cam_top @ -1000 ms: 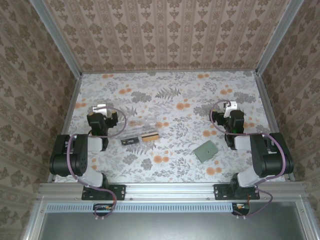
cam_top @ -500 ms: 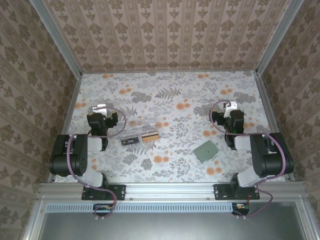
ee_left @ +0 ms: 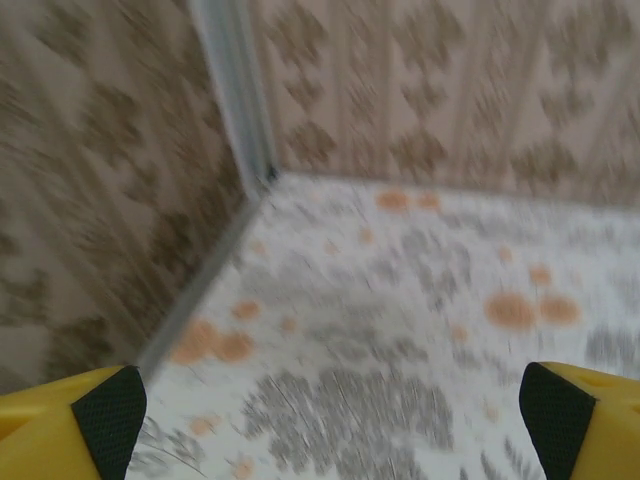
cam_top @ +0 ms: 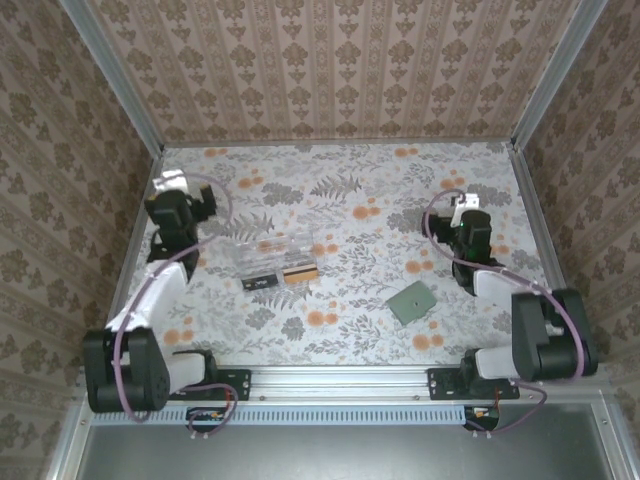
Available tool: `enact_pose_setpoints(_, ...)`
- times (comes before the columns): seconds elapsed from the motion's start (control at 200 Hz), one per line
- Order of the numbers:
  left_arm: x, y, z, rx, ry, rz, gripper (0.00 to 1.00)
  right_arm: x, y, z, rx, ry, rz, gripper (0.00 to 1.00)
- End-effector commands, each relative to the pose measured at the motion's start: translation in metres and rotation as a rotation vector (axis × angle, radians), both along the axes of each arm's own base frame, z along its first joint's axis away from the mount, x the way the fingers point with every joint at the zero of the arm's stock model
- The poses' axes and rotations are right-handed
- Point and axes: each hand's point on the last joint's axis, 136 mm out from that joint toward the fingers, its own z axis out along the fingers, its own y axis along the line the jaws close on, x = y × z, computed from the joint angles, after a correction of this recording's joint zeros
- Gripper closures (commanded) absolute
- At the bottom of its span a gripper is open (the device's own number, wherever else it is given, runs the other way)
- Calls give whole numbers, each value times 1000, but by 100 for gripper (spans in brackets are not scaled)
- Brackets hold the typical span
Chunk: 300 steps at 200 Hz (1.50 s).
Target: Take the credit cards out of the card holder
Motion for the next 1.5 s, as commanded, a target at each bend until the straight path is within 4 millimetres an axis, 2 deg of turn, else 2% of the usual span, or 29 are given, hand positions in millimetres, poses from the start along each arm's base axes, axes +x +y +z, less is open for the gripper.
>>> enact_pose_setpoints(0.0,-38,22,7,-184,173,156,0,-11,-4,42,92,-49,-61,0)
enact_pose_setpoints(0.045,-43,16,14,-241,198,138,0,-17,-3,53,157,-65,-74,0)
enact_pose_setpoints(0.1,-45,-1,18,-309,203,61,0,-25,-1,66,252,-69,-94,0)
enact_pose_setpoints(0.185,-50,-31,17,-413,155,-65,0,-41,-6,72,448,-32,-207,0)
enact_pose_setpoints(0.26,-57,-61,17,-454,139,-160,0,-48,12,86,514,-28,-105,0)
enact_pose_setpoints(0.315,-62,-85,15,-457,156,-213,0,-55,22,87,564,2,-70,0)
enact_pose_setpoints(0.445,-80,-157,1,-386,223,-366,0,-80,48,67,632,179,-30,0)
enact_pose_setpoints(0.525,-98,-210,-9,-347,253,-488,0,-104,62,48,611,266,-35,0)
enact_pose_setpoints(0.575,-108,-236,-17,-327,271,-539,0,-119,70,40,574,293,-36,0)
enact_pose_setpoints(0.69,-130,-289,-36,-258,340,-625,0,-159,69,13,478,368,-108,0)
enact_pose_setpoints(0.76,-141,-311,-45,-206,379,-642,0,-179,70,-8,455,434,-120,0)
enact_pose_setpoints(0.935,-147,-332,-54,-137,390,-656,0,-213,79,-51,438,559,-141,0)
enact_pose_setpoints(1.03,-148,-332,-60,-145,388,-657,0,-224,77,-70,411,592,-171,0)
enact_pose_setpoints(1.09,-149,-332,-63,-130,402,-662,0,-227,83,-83,433,620,-164,0)
enact_pose_setpoints(1.225,-153,-328,-71,-109,416,-674,0,-220,103,-99,479,633,-101,0)
enact_pose_setpoints(1.495,-163,-319,-74,-156,359,-724,0,-183,149,-88,447,606,87,0)
